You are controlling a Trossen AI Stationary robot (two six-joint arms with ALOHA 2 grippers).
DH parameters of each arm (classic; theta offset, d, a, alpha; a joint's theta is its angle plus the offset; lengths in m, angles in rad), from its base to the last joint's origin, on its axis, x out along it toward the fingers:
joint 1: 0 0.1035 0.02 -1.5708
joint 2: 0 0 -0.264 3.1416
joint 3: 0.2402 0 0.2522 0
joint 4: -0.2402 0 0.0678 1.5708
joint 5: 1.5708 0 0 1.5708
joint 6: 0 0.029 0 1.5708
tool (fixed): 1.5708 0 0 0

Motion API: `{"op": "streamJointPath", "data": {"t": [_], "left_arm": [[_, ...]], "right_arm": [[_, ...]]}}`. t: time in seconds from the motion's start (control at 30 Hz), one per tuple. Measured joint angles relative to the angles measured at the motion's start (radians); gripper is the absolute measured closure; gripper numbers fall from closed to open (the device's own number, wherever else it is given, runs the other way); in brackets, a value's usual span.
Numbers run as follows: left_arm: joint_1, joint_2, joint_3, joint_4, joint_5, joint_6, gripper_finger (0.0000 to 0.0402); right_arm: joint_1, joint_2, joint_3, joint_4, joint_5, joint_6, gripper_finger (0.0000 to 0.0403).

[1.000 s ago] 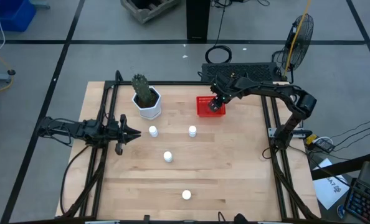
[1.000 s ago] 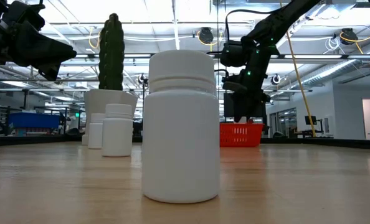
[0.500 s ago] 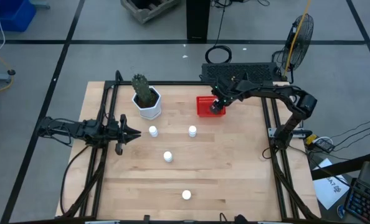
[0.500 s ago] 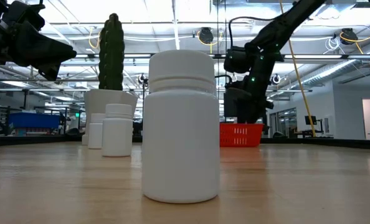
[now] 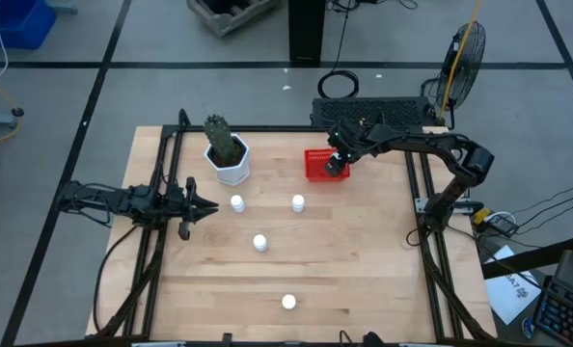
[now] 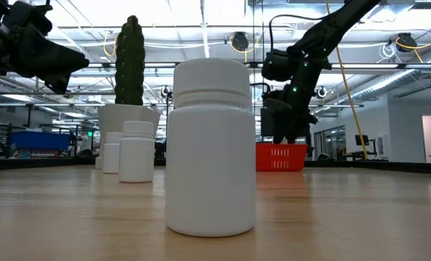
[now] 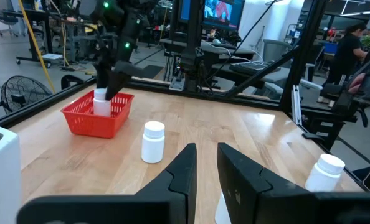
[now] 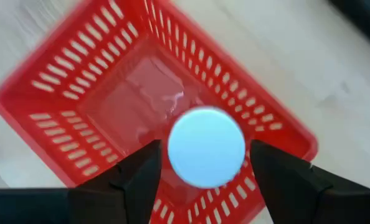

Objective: Pick and place pill bottles into a basket
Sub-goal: Put the white pill bottle into the red bin

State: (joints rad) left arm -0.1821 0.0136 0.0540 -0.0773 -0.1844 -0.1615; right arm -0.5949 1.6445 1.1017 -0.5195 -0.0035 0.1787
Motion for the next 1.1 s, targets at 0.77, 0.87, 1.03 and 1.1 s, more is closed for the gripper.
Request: {"op": "streamJointPath", "data": {"t": [0.77, 0.87, 1.03, 1.1], "left_arm": [[0.0, 0.0, 0.0, 0.0, 0.0, 0.0, 0.0334], [0.0, 0.0, 0.0, 0.001, 0.0, 0.0, 0.0334], [0.0, 0.0, 0.0, 0.0, 0.0, 0.0, 0.0334], [0.0, 0.0, 0.0, 0.0, 0.0, 0.0, 0.0334]], "right_arm": [[0.467, -0.179, 0.001, 0.277, -0.078, -0.05, 0.0155], [0.549, -0.156, 0.001, 0.388, -0.077, -0.055, 0.0156], [0.69, -0.109, 0.001, 0.457, -0.074, -0.06, 0.0156], [0.747, -0.087, 0.001, 0.476, -0.04, -0.068, 0.0156]]}}
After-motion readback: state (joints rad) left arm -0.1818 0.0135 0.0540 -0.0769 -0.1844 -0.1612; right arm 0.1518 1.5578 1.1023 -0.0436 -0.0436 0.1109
